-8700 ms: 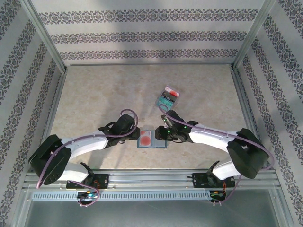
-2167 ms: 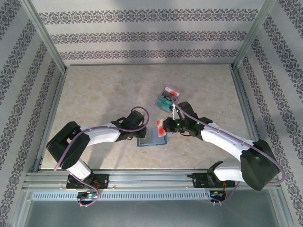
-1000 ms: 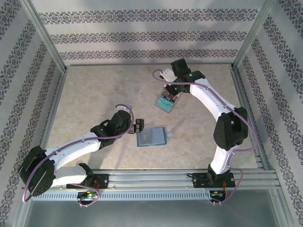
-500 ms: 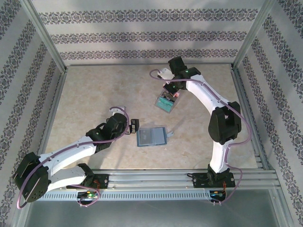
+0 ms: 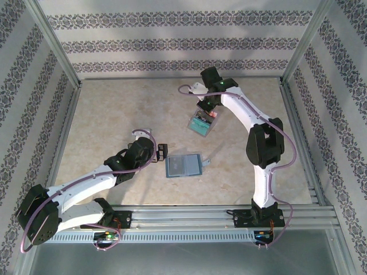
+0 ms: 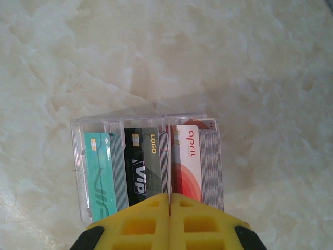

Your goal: Take the credit cards out of the card holder

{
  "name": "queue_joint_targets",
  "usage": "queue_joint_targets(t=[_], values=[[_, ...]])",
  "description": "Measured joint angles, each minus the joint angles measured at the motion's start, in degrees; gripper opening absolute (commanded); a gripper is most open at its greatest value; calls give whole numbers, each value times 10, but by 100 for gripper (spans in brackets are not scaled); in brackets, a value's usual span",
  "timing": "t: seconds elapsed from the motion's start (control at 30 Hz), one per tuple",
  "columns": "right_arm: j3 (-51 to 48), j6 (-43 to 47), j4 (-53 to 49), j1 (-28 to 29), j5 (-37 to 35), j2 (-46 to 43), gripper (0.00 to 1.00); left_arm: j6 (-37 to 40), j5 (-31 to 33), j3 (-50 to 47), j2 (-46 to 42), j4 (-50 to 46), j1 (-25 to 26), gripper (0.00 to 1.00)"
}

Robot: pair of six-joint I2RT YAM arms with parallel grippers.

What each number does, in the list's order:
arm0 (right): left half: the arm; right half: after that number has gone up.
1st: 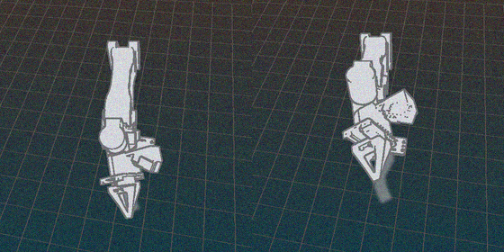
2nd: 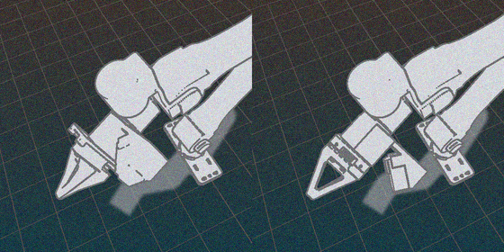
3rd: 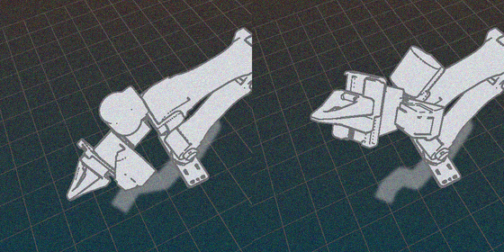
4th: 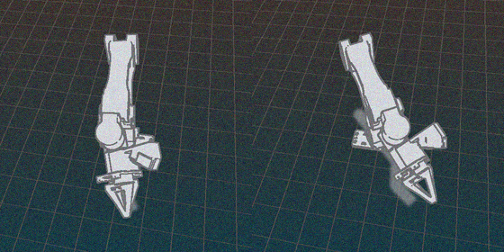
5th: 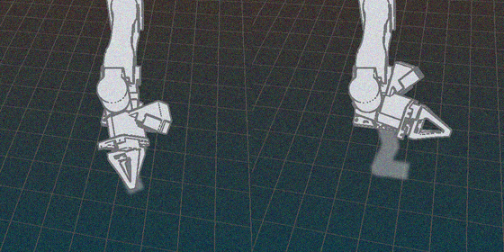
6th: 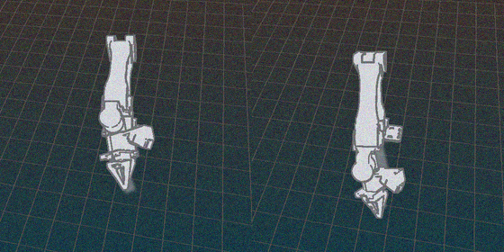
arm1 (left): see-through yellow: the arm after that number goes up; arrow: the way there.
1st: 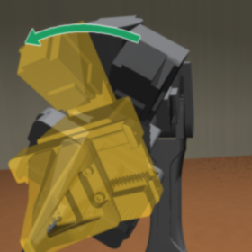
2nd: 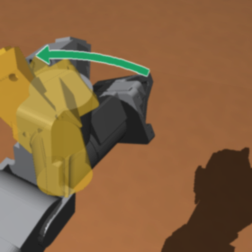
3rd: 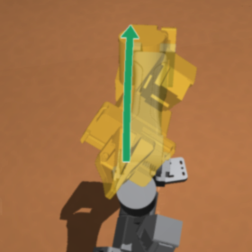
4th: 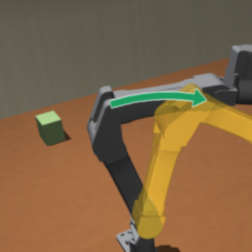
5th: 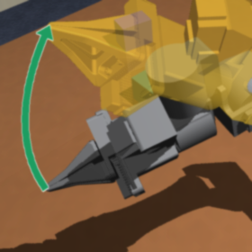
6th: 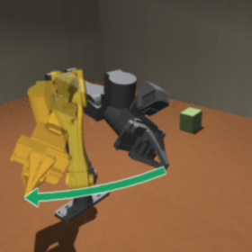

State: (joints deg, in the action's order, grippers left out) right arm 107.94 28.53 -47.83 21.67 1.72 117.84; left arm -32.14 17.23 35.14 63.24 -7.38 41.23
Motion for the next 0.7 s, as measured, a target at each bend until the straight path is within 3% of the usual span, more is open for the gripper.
queue_joint_targets(t=[0.7], values=[[18,15,-17,-13,-15,28,0,0,0,0,0,-1,-7,99]])
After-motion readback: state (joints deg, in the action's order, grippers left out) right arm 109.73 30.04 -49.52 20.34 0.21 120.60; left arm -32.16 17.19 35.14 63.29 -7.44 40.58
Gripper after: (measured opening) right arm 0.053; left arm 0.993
